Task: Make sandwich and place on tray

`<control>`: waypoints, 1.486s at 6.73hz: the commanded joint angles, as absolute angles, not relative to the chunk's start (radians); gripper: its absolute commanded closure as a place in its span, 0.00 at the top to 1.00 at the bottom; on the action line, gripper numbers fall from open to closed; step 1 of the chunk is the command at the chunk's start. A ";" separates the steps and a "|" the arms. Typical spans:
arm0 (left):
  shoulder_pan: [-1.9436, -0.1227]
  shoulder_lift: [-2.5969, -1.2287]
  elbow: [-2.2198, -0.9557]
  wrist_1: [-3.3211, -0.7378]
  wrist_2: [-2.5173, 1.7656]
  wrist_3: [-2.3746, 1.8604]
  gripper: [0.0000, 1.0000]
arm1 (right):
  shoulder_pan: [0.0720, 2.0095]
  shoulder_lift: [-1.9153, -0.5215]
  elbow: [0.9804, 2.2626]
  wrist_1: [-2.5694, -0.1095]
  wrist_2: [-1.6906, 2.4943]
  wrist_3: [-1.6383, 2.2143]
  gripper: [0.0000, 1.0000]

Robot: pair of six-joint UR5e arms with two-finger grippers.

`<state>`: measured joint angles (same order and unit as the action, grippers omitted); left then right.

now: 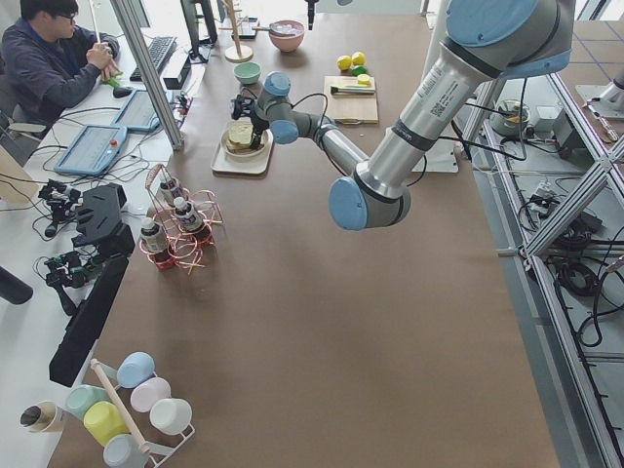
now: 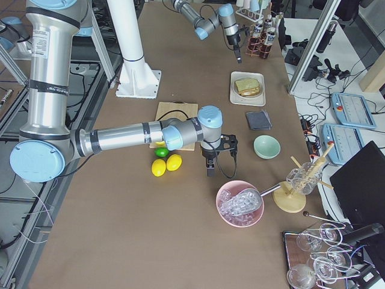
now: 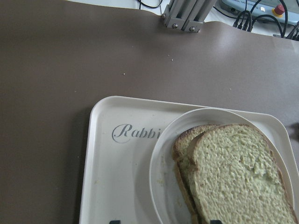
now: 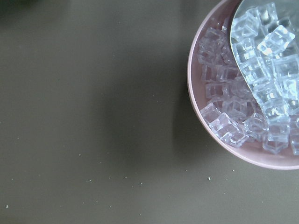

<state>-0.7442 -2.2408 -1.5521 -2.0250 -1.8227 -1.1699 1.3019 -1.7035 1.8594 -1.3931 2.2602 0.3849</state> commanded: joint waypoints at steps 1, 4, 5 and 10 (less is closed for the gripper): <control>-0.745 -2.098 -1.837 -1.838 -1.848 -1.163 0.98 | 1.391 -1.697 1.861 -1.524 2.298 0.204 1.00; -0.895 -1.869 -1.913 -1.841 -2.030 -0.863 0.98 | 1.540 -1.800 1.861 -1.611 2.272 -0.047 1.00; -1.005 -1.768 -1.895 -1.841 -2.143 -0.653 0.98 | 1.548 -1.818 1.861 -1.608 2.266 -0.041 1.00; -1.424 -1.460 -1.745 -1.839 -2.277 0.178 0.98 | 1.548 -1.813 1.842 -1.603 2.273 -0.046 1.00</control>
